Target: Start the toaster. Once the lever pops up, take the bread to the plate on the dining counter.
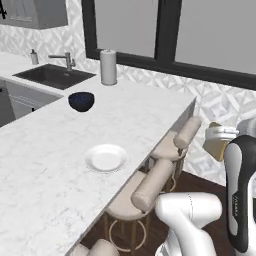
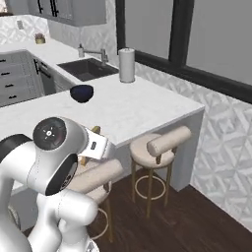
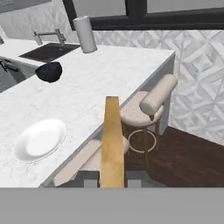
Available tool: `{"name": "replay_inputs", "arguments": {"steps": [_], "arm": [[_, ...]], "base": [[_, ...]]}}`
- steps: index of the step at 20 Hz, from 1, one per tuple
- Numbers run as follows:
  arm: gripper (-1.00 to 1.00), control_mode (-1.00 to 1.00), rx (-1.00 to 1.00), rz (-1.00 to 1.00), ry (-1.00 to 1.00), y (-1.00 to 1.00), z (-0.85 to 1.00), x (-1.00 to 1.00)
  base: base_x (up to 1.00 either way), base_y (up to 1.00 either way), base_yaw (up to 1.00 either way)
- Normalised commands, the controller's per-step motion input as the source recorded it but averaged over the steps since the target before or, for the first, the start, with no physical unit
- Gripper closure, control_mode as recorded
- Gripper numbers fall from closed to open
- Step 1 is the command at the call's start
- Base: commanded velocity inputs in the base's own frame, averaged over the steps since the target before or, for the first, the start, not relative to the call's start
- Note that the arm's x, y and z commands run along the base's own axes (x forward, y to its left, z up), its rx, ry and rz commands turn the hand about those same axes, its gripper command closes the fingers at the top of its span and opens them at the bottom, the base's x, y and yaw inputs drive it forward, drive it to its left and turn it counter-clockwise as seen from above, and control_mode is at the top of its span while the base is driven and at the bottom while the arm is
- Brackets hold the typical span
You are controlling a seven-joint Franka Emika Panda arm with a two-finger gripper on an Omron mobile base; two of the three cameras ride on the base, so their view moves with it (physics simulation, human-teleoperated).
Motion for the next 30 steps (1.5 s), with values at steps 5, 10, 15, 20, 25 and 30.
{"name": "replay_inputs", "arguments": {"steps": [5,10,15,20,25,30], "arm": [[1.0,1.0,0.0,0.0,0.0,0.0,0.0,0.0],[1.0,1.0,0.0,0.0,0.0,0.0,0.0,0.0],[1.0,1.0,0.0,0.0,0.0,0.0,0.0,0.0],[1.0,1.0,0.0,0.0,0.0,0.0,0.0,0.0],[1.0,1.0,0.0,0.0,0.0,0.0,0.0,0.0],[1.0,-1.0,0.1,0.01,0.01,-0.22,-0.09,0.21]], "base": [[0.19,-0.24,0.88],[0.0,-0.15,0.93],[0.13,-0.38,0.76],[0.06,-0.69,0.34],[0.0,-0.72,0.11],[0.0,-0.1,0.0]]}}
